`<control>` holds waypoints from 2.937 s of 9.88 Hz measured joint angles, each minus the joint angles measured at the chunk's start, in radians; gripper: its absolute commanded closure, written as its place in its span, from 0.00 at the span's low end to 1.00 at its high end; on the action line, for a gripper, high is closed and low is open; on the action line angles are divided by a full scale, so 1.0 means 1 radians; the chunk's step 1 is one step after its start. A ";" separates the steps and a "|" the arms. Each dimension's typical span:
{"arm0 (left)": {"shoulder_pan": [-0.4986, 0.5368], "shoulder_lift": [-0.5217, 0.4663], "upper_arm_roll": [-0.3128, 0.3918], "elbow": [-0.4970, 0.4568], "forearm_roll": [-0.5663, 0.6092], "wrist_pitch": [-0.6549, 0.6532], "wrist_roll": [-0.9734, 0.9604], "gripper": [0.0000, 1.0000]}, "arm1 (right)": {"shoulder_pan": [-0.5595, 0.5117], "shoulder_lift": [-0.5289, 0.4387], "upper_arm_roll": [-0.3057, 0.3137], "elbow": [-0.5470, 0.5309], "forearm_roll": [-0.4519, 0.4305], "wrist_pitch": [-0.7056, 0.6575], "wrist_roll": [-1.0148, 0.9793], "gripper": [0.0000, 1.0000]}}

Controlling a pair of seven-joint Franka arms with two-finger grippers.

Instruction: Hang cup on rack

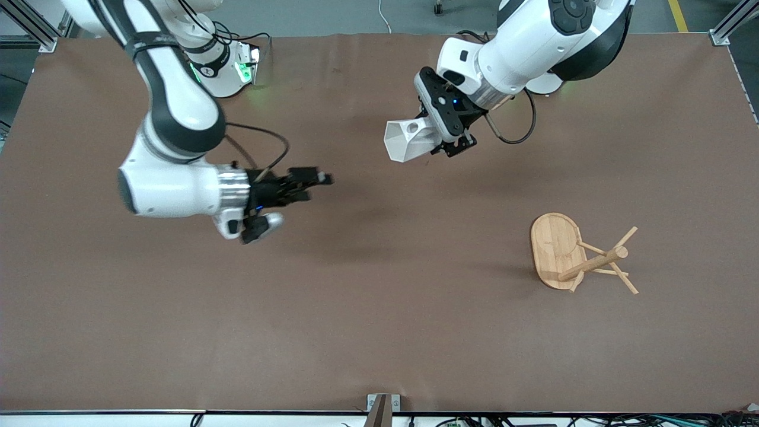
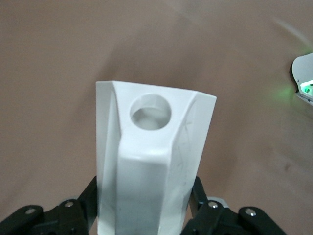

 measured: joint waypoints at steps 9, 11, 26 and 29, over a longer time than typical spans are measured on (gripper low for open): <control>0.167 0.150 0.003 0.065 0.170 0.001 -0.630 1.00 | -0.010 -0.147 -0.365 0.320 -0.613 -0.415 0.001 0.00; 0.201 0.150 0.003 0.067 0.170 -0.006 -0.717 1.00 | -0.011 -0.247 -0.373 0.326 -0.615 -0.492 0.096 0.00; 0.283 0.165 0.170 -0.032 0.200 -0.029 -0.405 1.00 | -0.099 -0.331 -0.268 0.252 -0.752 -0.422 0.260 0.00; 0.283 0.183 0.183 -0.027 0.200 -0.027 -0.399 1.00 | -0.100 -0.333 -0.268 0.252 -0.752 -0.422 0.251 0.00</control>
